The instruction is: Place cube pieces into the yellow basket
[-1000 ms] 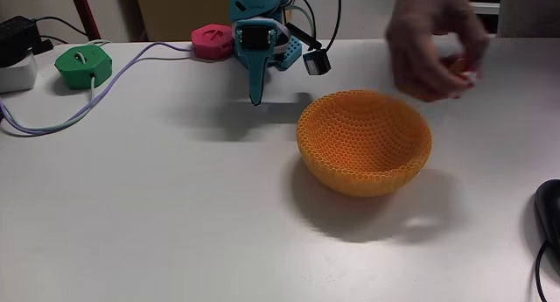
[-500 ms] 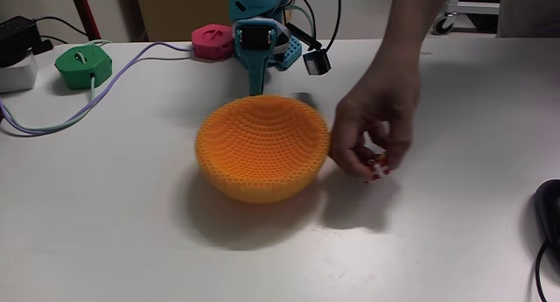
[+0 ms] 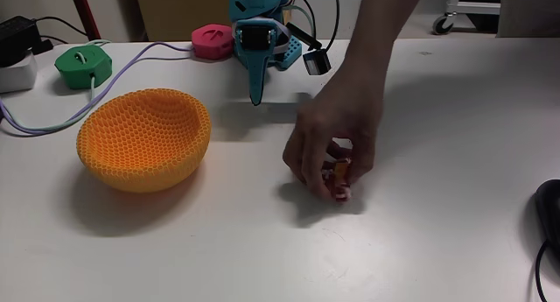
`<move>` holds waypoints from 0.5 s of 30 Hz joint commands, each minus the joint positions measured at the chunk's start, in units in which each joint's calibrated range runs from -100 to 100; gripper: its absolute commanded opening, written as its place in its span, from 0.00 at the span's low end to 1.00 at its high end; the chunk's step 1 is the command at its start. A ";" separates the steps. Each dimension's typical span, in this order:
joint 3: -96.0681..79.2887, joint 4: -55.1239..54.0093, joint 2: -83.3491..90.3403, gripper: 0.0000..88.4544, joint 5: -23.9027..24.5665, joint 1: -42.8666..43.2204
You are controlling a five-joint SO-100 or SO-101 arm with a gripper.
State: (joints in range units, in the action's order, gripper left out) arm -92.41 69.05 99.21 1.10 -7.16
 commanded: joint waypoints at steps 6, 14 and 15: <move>0.60 0.11 0.79 0.00 0.05 -0.02; 0.60 0.11 0.79 0.00 -0.20 0.63; 0.60 0.11 0.79 0.00 -0.20 0.63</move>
